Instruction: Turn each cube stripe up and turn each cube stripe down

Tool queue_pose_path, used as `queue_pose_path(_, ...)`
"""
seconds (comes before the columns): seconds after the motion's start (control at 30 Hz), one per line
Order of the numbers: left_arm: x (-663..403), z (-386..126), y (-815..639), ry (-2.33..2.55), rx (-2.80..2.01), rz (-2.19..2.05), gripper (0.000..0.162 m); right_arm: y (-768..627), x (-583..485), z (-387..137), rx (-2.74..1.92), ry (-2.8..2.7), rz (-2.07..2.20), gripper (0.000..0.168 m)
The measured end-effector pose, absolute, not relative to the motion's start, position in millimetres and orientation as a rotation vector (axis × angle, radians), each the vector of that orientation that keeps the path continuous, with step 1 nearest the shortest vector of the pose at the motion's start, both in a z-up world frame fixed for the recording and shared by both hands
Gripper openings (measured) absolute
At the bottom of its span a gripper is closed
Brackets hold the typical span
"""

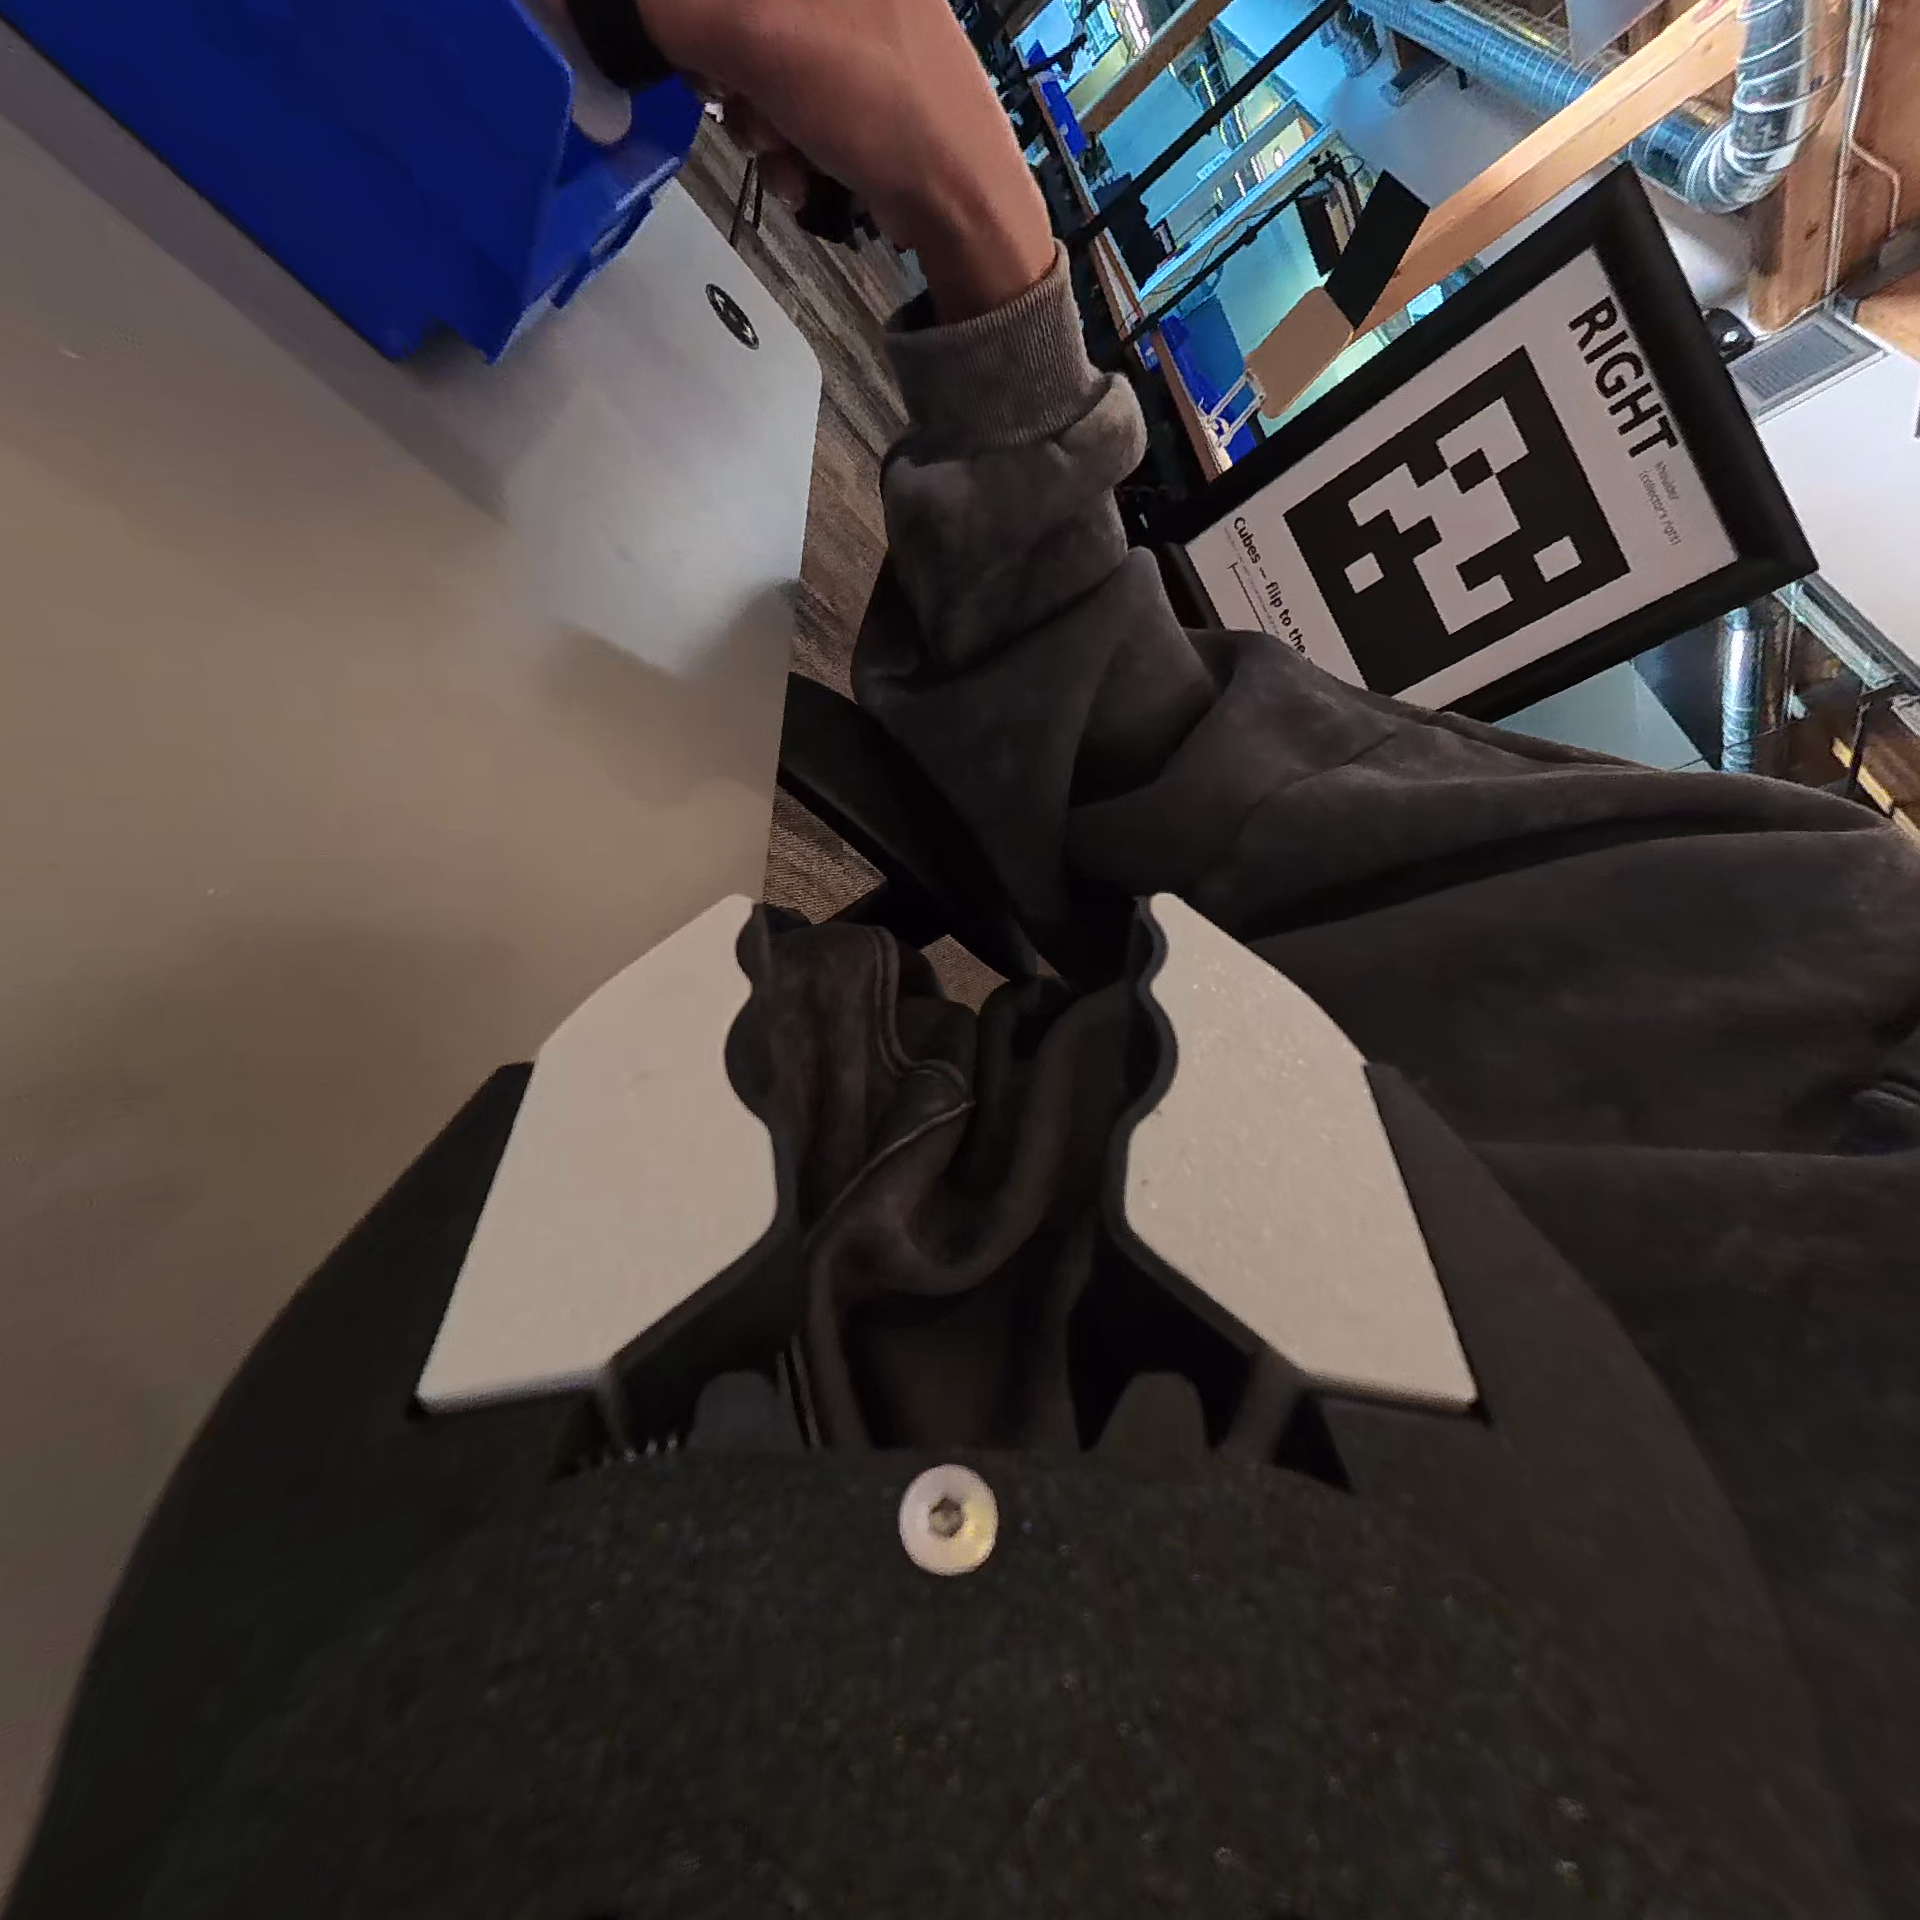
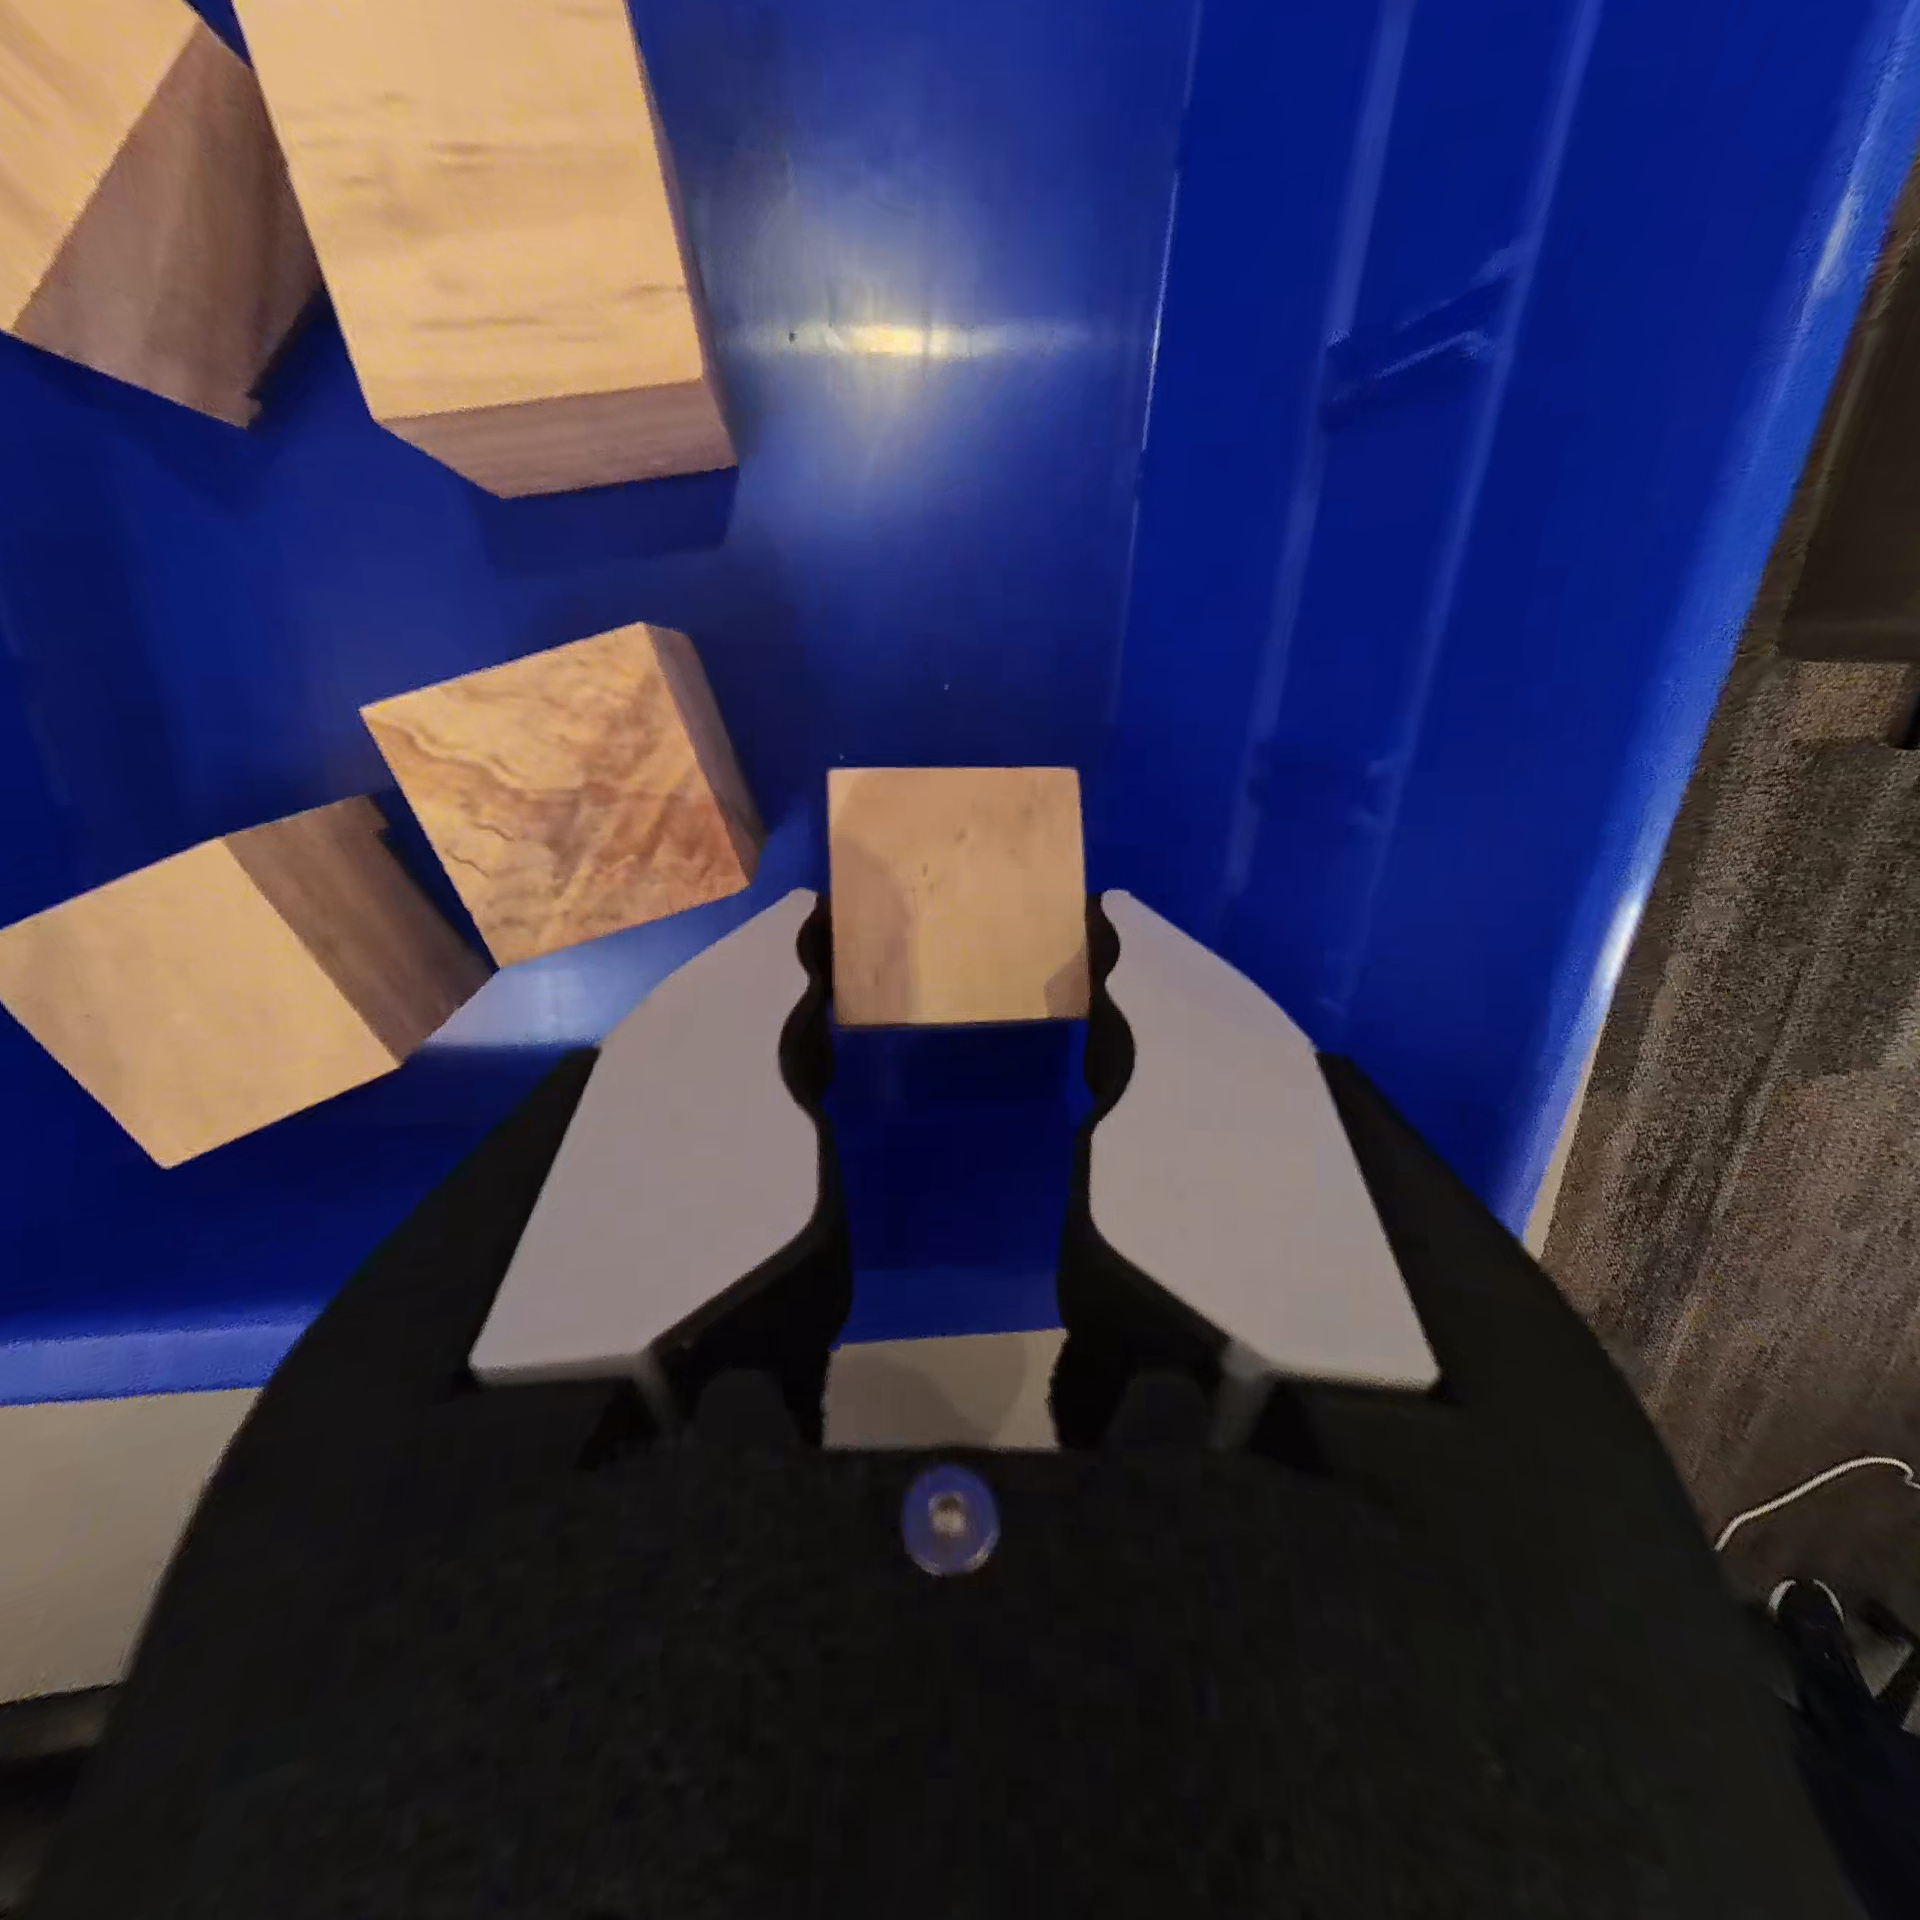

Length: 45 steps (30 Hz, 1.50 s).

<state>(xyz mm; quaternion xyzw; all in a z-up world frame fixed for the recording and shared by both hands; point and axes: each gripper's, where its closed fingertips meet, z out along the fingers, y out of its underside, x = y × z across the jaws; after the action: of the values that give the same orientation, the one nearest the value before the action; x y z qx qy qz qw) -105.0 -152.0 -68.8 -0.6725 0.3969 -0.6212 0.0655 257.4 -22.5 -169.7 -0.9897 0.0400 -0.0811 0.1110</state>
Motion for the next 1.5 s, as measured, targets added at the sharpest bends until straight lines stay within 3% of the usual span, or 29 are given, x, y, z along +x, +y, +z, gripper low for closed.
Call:
queue_pose_path(0.13,-106,-72,-149,1.210,-2.036,-1.818,0.065,-25,256,-159,-2.861,0.061,-0.319,0.055)
queue_pose_path(0.27,-109,-75,-137,1.166,-2.054,-1.683,0.064,-23,226,-100,-2.615,-0.028,-0.278,0.060)
queue_pose_path(0.4,-120,-70,-106,1.027,-2.037,-1.433,0.064,-20,105,-17,-2.088,-0.349,0.189,0.059)
queue_pose_path(0.5,-144,-72,-72,0.866,-2.038,-1.114,0.064,-39,15,13,-1.688,-0.500,0.437,0.062)
queue_pose_path(0.7,-226,-93,-19,0.481,-2.000,-0.516,0.071,-45,-60,-49,-1.585,-0.431,0.573,0.077)
queue_pose_path(0.73,-234,-97,-18,0.440,-1.986,-0.488,0.068,-43,-62,-60,-1.621,-0.418,0.571,0.080)
queue_pose_path(0.8,-241,-105,-19,0.410,-1.970,-0.475,0.047,-41,-65,-72,-1.659,-0.417,0.592,0.081)
queue_pose_path(0.83,-243,-111,-19,0.404,-1.981,-0.457,0.046,-42,-65,-75,-1.672,-0.411,0.599,0.081)
queue_pose_path(1.2,-221,-119,-23,0.487,-1.984,-0.424,0.063,-45,-56,-68,-1.644,-0.441,0.500,0.079)
queue_pose_path(1.27,-190,-109,-30,0.523,-1.933,-0.599,0.073,-46,-35,-58,-1.640,-0.416,0.434,0.082)
queue_pose_path(1.37,-108,-83,-62,0.680,-1.821,-0.963,0.069,-53,32,-32,-1.598,-0.307,0.267,0.084)
queue_pose_path(1.5,8,-92,-79,0.826,-1.836,-0.990,0.076,-83,148,-22,-1.620,-0.068,0.055,0.086)
